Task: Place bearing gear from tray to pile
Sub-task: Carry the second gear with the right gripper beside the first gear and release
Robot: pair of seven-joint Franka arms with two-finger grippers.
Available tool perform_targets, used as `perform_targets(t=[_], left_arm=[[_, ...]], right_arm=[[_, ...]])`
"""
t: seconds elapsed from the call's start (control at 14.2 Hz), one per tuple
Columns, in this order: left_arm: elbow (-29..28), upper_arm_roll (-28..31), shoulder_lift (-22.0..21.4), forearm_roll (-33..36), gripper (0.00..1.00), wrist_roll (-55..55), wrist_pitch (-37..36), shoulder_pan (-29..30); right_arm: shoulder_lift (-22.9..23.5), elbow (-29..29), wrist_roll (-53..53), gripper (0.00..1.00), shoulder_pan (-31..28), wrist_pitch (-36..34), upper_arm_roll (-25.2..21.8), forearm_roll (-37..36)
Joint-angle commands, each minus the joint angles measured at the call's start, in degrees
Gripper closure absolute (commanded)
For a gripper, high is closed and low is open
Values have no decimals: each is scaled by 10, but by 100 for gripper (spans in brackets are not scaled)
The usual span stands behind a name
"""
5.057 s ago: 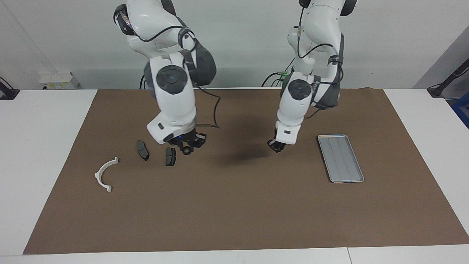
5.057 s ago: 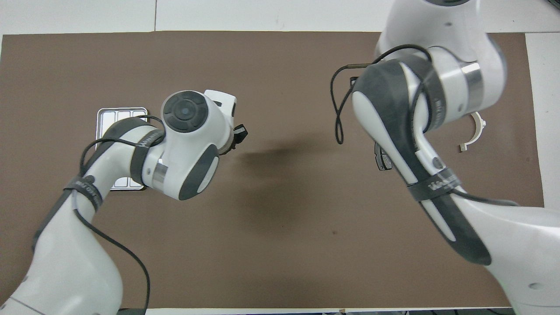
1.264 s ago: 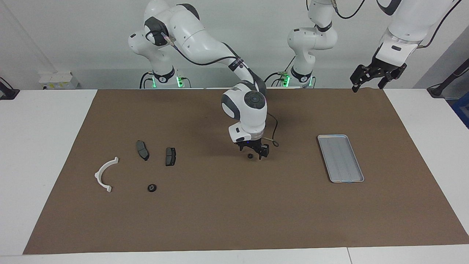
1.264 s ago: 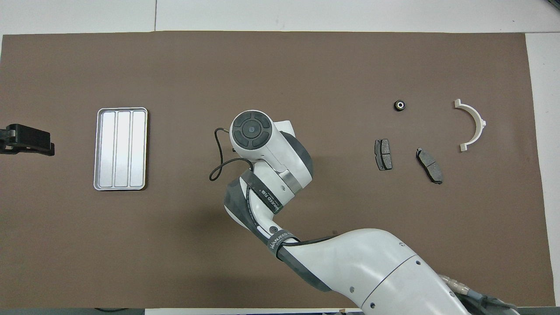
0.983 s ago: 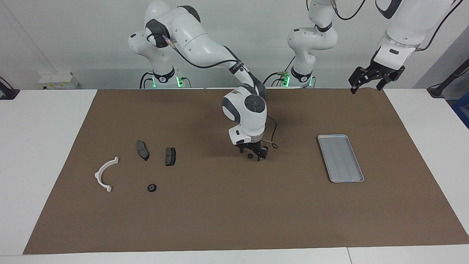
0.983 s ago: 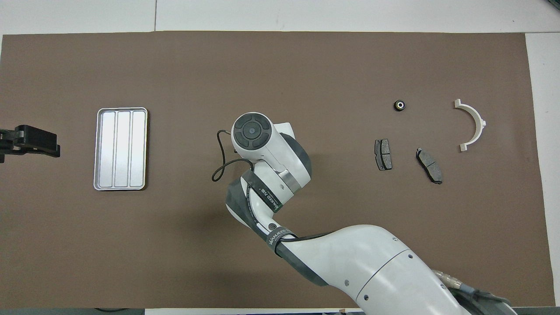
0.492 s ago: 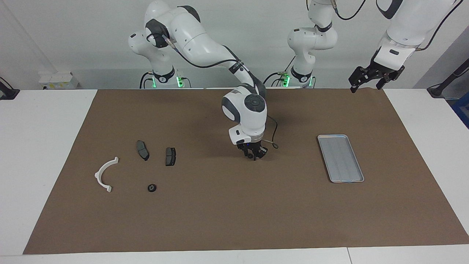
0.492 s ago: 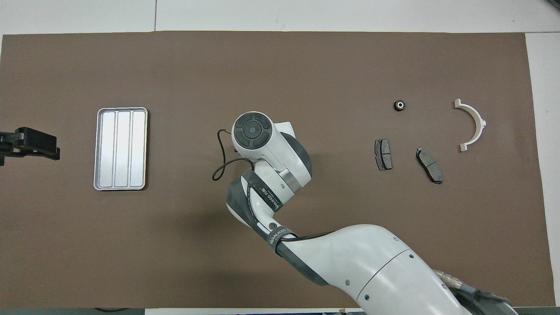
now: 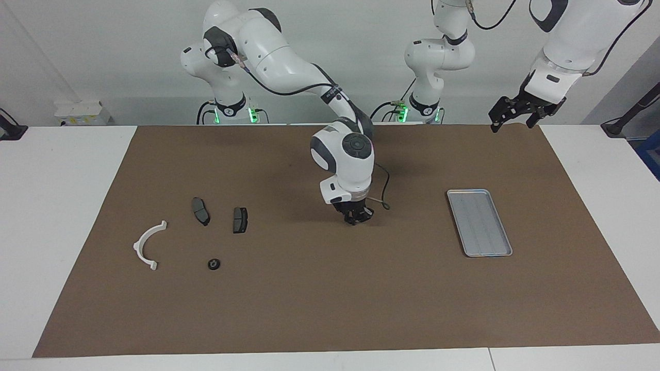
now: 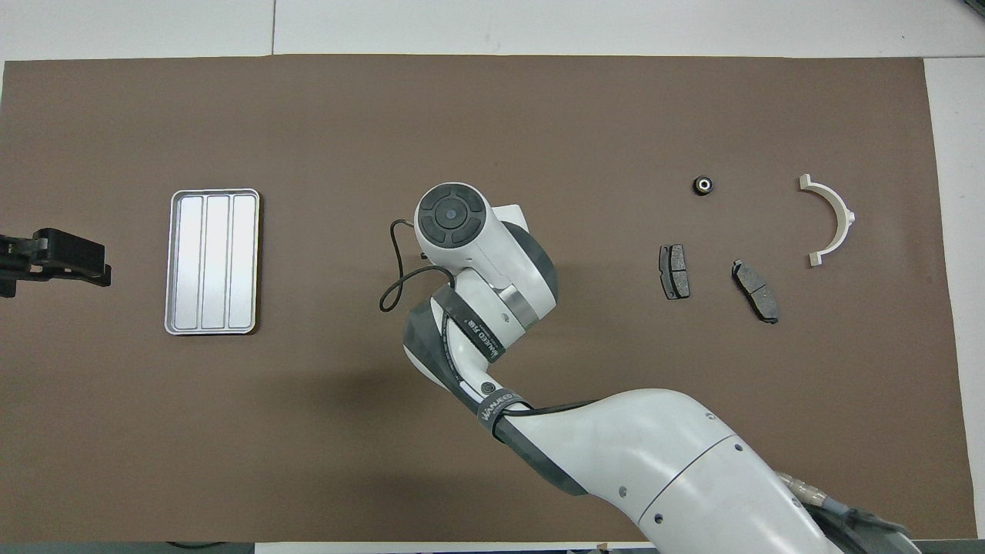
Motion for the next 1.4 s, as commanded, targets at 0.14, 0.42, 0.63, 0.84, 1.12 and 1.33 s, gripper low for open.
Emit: perform_targets(t=[0.14, 0.42, 0.63, 0.84, 1.12, 1.33], left_arm=[[-17, -2, -13, -7, 0, 10, 8, 6], [-17, -2, -13, -7, 0, 4, 7, 5], [-16, -1, -13, -7, 0, 2, 8, 5], [-17, -1, -13, -7, 0, 3, 6, 6], [-17, -1, -13, -7, 0, 2, 7, 2], [-17, -2, -13, -7, 0, 2, 7, 2]], right_arm=[[-38, 116, -260, 100, -110, -199, 8, -6], [-71, 115, -562, 100, -235, -225, 5, -26], [-83, 54, -700, 100, -316, -151, 6, -27], [-79, -29, -768, 100, -373, -31, 6, -25], [-48, -59, -778, 100, -385, 42, 6, -23], [-42, -88, -779, 100, -385, 89, 6, -21]])
